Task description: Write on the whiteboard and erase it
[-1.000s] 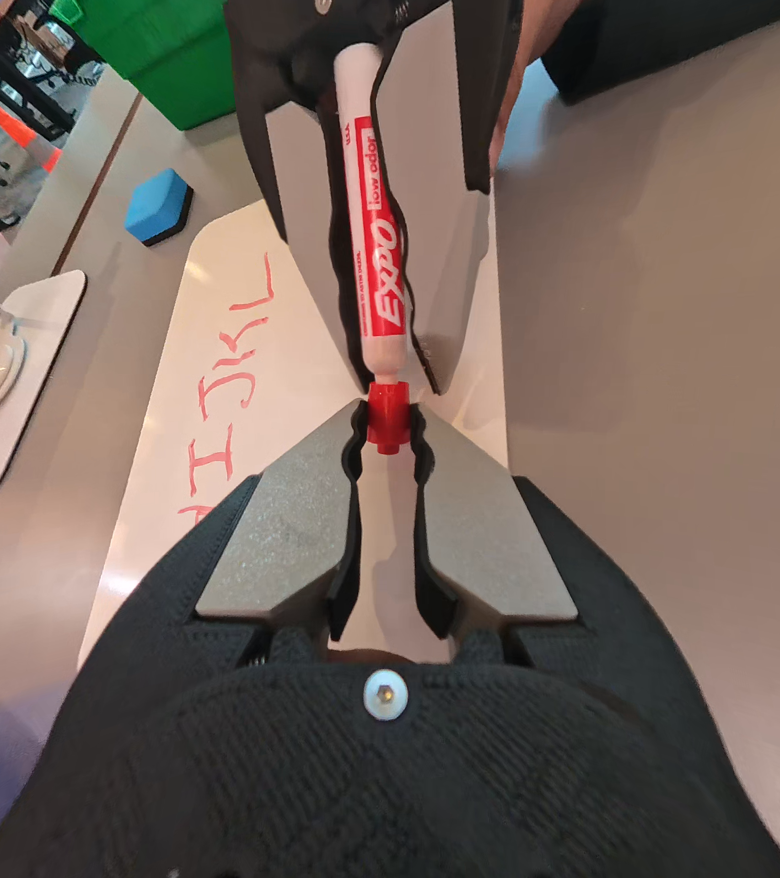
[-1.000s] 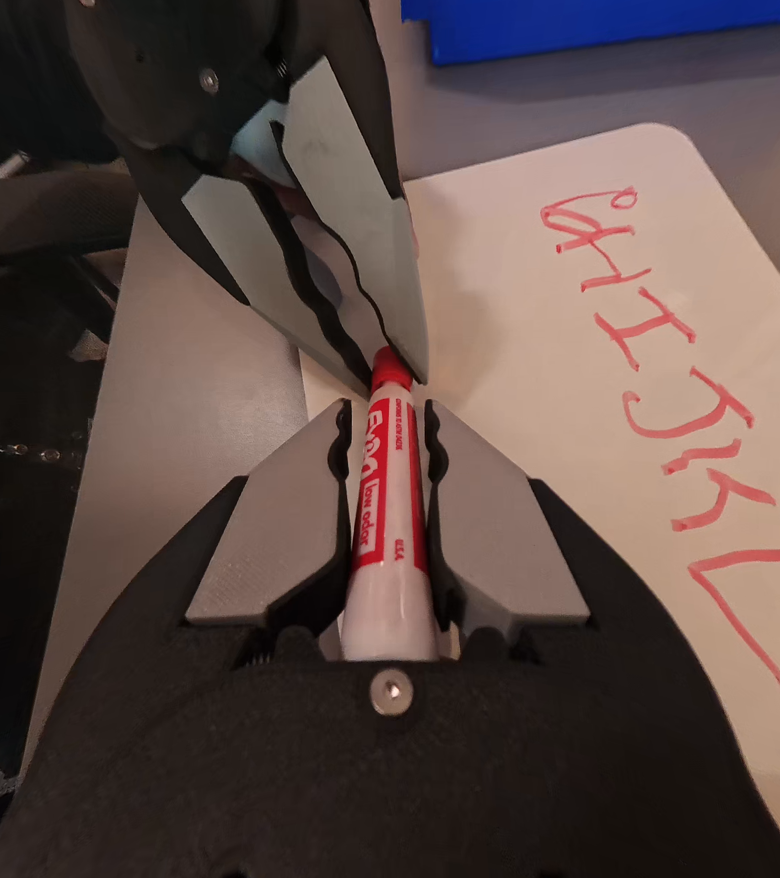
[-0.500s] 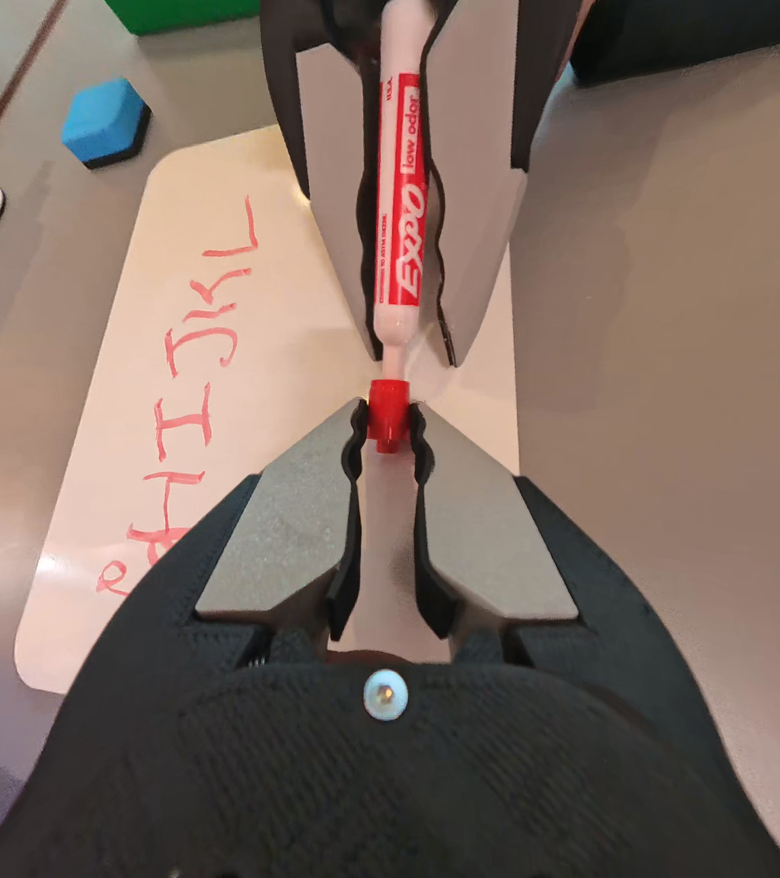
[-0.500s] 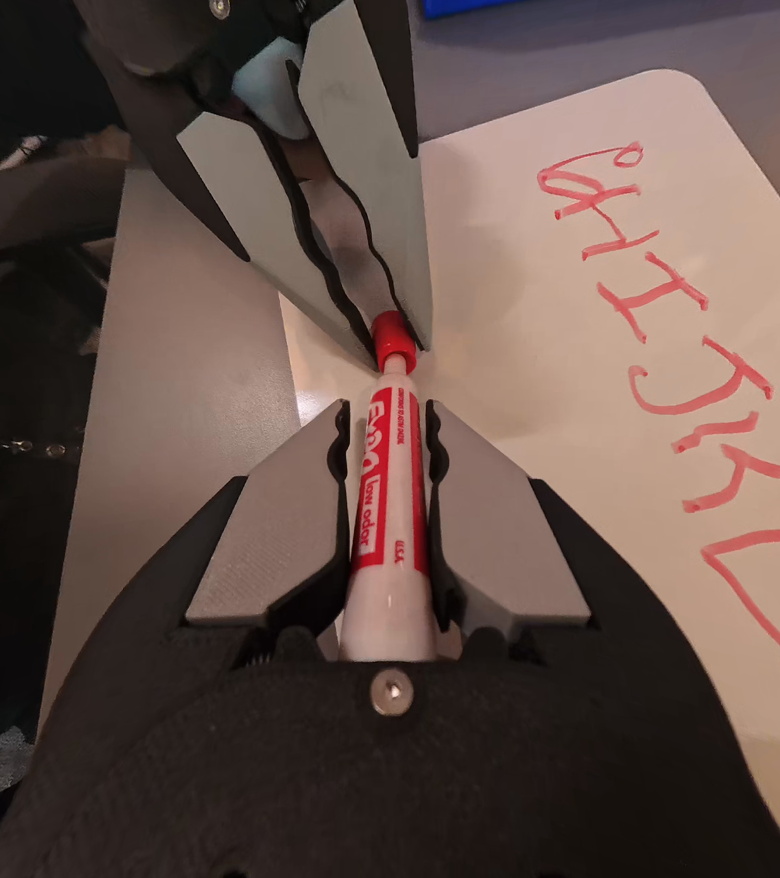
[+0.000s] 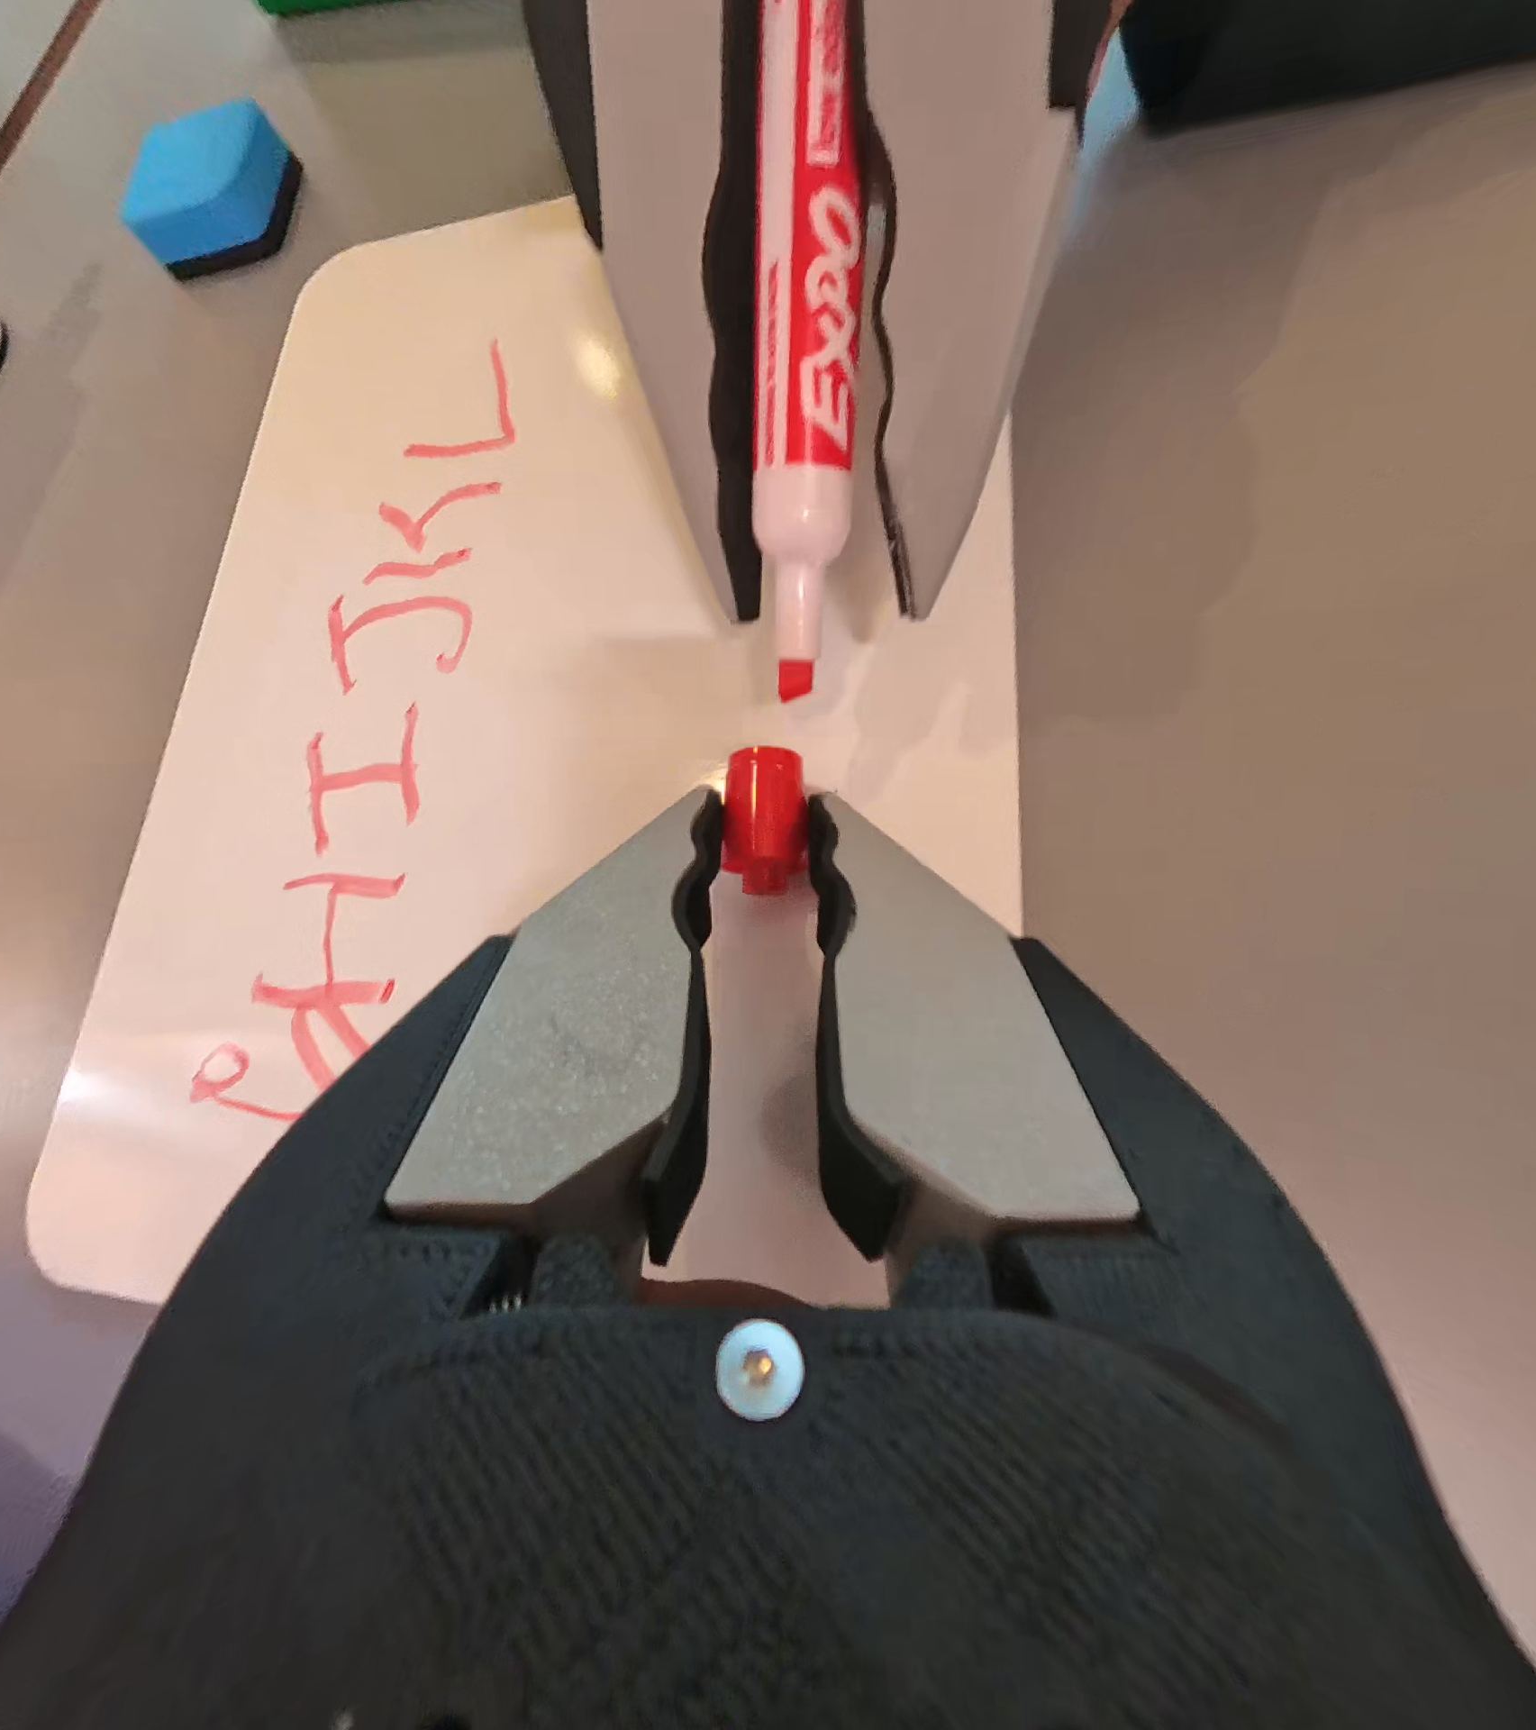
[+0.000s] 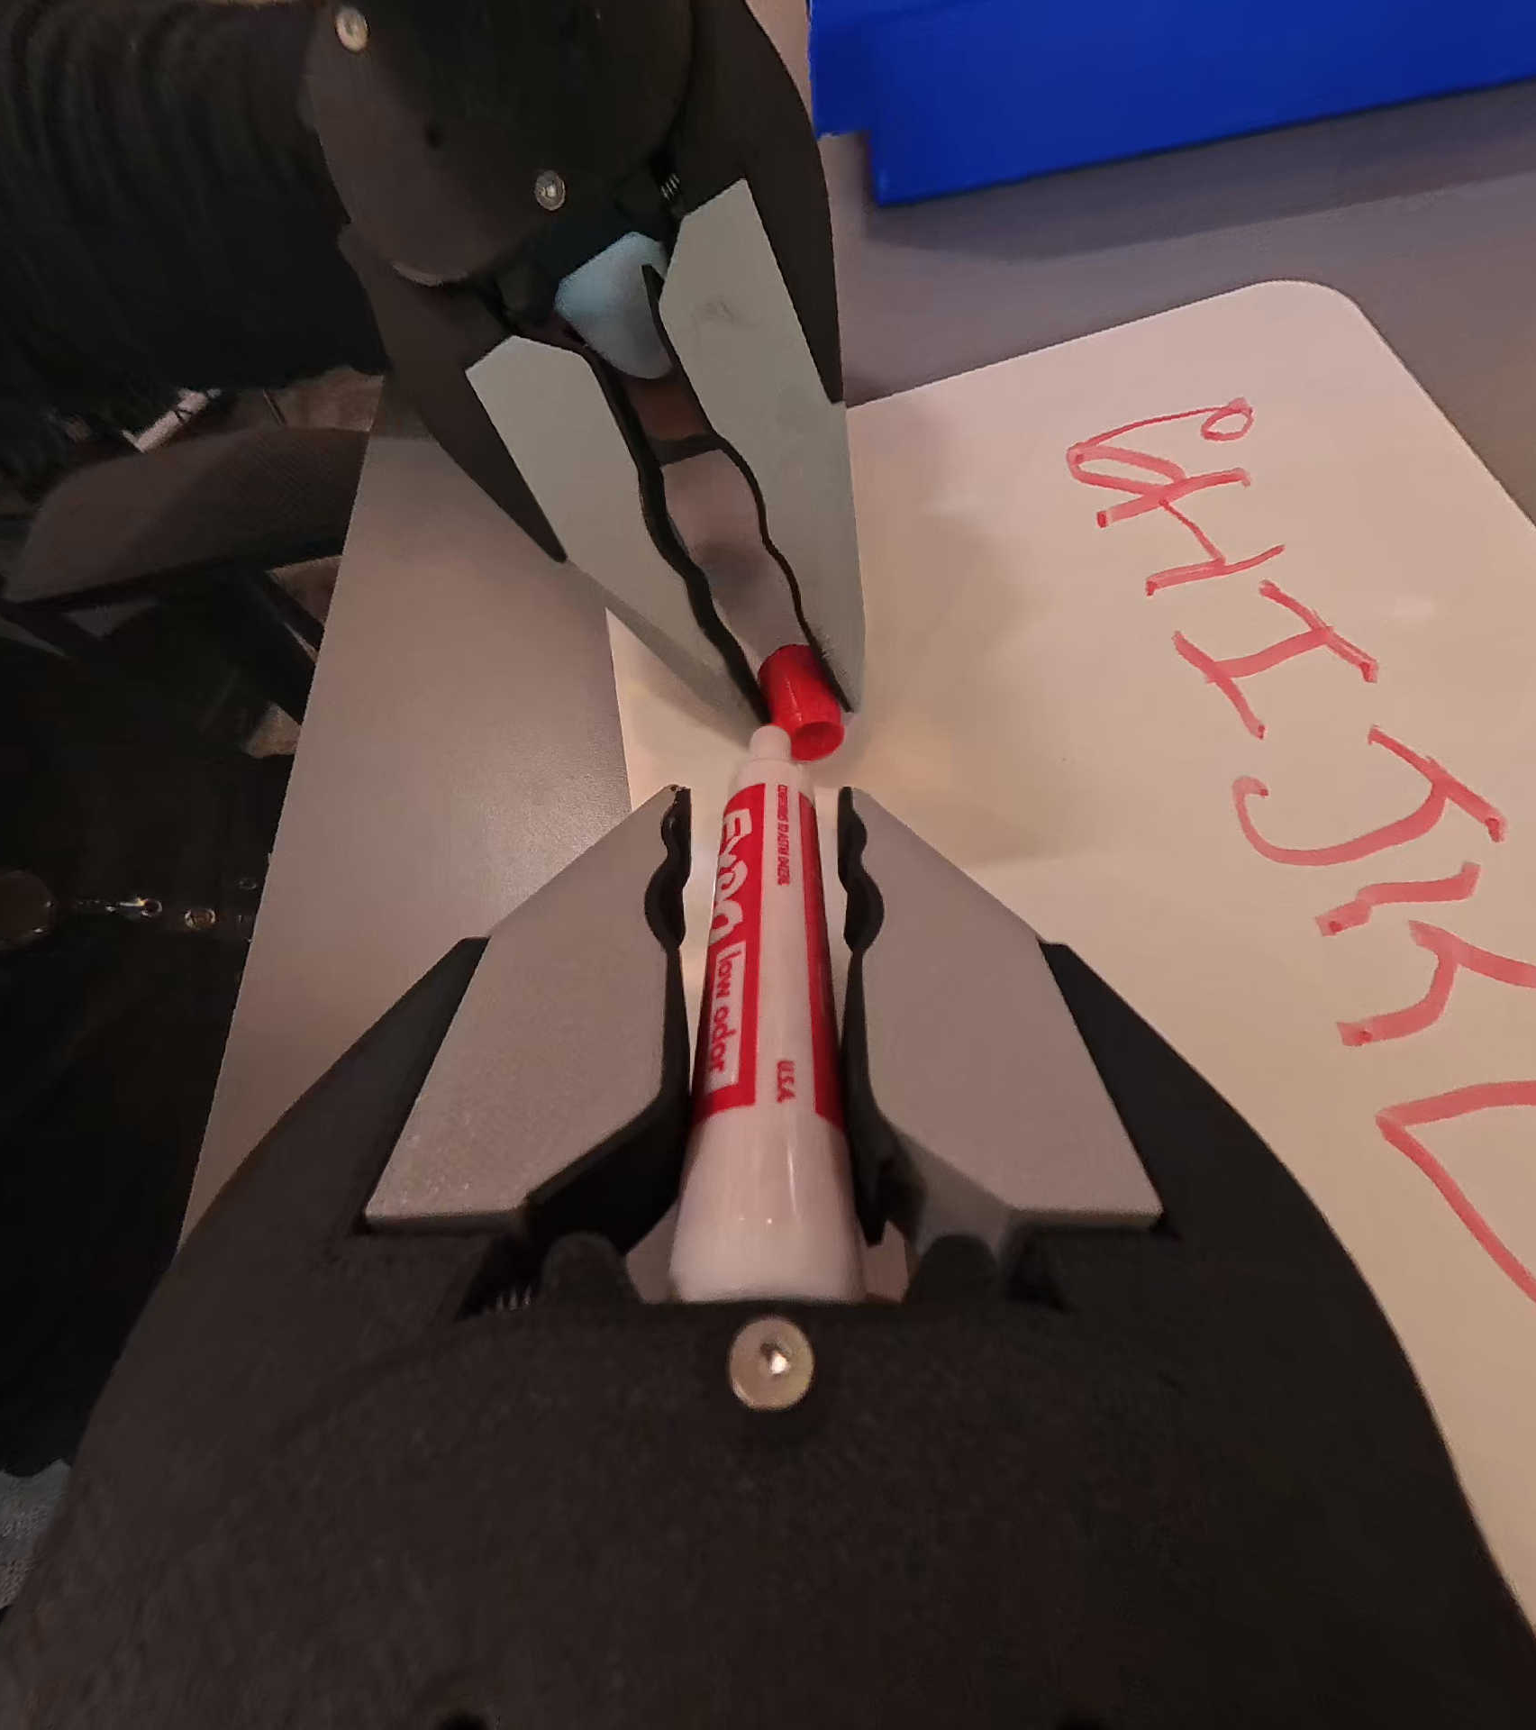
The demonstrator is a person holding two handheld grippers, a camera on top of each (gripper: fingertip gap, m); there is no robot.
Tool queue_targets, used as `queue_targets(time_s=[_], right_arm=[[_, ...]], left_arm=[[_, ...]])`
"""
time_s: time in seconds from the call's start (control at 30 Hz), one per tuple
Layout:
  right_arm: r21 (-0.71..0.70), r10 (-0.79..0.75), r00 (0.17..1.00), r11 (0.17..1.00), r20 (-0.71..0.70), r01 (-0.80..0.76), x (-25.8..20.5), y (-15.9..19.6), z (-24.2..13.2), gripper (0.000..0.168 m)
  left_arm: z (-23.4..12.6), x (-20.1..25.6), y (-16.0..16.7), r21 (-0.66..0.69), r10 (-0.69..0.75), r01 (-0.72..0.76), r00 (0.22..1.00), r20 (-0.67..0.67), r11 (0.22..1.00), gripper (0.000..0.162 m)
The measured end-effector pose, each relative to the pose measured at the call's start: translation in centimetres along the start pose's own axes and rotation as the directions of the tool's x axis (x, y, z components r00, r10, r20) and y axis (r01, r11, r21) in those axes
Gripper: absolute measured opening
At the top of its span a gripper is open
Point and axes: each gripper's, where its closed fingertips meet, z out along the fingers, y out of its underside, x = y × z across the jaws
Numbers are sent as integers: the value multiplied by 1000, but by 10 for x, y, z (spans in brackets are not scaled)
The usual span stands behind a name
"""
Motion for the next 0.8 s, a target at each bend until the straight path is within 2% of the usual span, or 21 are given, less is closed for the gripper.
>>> queue_targets(time_s=[0.27, 0.47, 0.8], right_arm=[[24, 19, 1000, 1000, -1, -19, 2, -3, -2, 29], [45, 30, 999, 999, 14, -31, 3, -4, -6, 29], [51, 38, 999, 998, 38, -40, 0, -4, -4, 29]], left_arm=[[5, 1, -4, -30, 41, -40, 999, 11, 999, 16], [-5, 1, -13, 47, -5, 5, 1000, -8, 999, 19], [-9, 0, -15, 84, -30, 31, 999, -16, 996, 18]])
